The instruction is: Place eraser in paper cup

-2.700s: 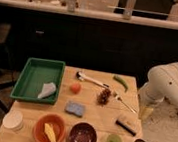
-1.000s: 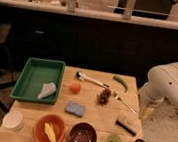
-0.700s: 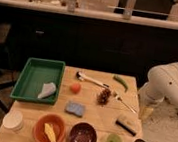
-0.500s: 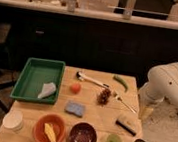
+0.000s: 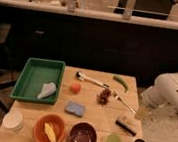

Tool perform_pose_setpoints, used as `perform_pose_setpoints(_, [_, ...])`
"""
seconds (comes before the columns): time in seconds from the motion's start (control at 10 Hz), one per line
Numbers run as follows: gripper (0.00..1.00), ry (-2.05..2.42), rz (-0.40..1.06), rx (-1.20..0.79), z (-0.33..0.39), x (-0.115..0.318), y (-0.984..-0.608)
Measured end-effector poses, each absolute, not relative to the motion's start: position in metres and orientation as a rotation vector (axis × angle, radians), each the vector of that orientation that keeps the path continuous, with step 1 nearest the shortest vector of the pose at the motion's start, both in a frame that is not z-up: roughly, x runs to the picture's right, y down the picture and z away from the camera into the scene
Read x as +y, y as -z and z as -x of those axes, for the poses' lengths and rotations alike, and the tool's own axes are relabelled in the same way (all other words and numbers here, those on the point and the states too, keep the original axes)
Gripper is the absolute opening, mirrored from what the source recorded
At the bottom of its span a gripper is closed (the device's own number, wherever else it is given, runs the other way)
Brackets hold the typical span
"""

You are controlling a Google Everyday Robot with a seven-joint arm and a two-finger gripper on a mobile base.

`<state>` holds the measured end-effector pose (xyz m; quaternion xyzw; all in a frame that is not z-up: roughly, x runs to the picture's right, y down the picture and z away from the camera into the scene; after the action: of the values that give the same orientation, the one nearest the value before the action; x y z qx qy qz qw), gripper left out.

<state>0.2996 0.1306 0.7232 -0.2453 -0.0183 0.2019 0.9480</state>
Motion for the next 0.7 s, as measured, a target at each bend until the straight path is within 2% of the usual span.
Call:
perform_pose_setpoints(0.3, [0.8, -0.508, 0.475, -0.137, -0.301, 0.153, -0.758])
perform_pose_setpoints(0.7, [0.8, -0.493, 0.537, -0.158, -0.288, 0.181, -0.794])
